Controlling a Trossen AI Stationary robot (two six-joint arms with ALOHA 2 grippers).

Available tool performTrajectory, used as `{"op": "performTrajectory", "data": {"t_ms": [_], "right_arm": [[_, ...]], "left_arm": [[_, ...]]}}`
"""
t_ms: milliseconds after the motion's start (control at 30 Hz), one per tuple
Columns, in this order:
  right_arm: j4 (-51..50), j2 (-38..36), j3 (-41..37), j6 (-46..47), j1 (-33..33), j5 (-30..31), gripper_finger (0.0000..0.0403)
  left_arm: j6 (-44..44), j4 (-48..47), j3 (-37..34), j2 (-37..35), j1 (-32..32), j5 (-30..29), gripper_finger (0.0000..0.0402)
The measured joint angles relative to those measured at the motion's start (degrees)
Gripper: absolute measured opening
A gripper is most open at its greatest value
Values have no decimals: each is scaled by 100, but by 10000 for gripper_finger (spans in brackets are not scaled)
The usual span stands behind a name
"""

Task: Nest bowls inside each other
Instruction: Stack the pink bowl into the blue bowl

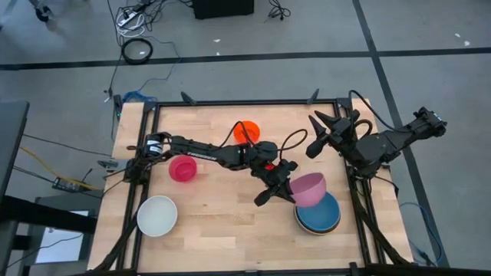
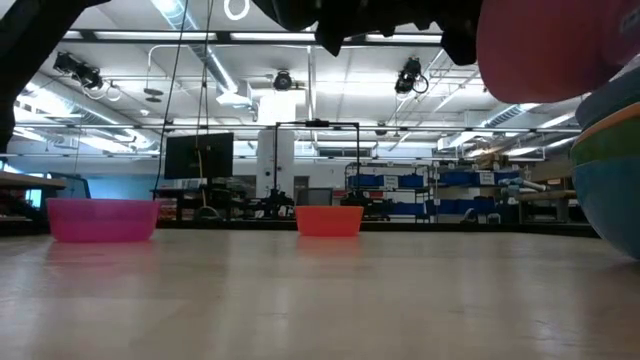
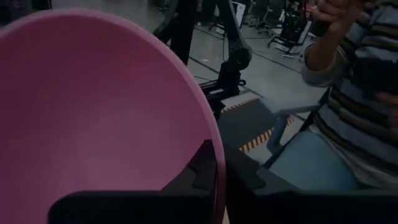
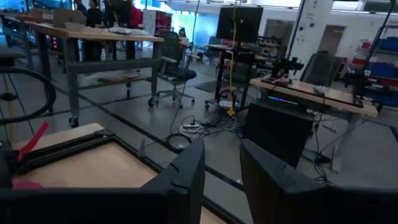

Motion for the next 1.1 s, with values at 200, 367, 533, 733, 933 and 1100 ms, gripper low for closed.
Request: {"op": "performTrajectory", "data": {"t_ms": [200, 367, 533, 733, 933, 1100], "right_arm": [[5, 0, 0, -2, 0, 0, 88], [12, 0, 0, -4, 0, -1, 87], [11, 2, 0, -9, 4, -2, 87], [2, 2, 0, -9, 4, -2, 87], [-4, 4, 0, -9, 4, -4, 87], [-7, 4, 0, -9, 4, -4, 86]], "left_arm": [[-326, 22, -2, 101, 0, 128, 43], [-326, 13, -2, 140, -2, 146, 52], [-472, 350, -7, 140, -2, 326, 53], [-609, 513, -5, 139, -7, 473, 53], [-646, 529, -7, 140, -4, 457, 53], [-718, 525, 8, 140, -4, 459, 53]]}}
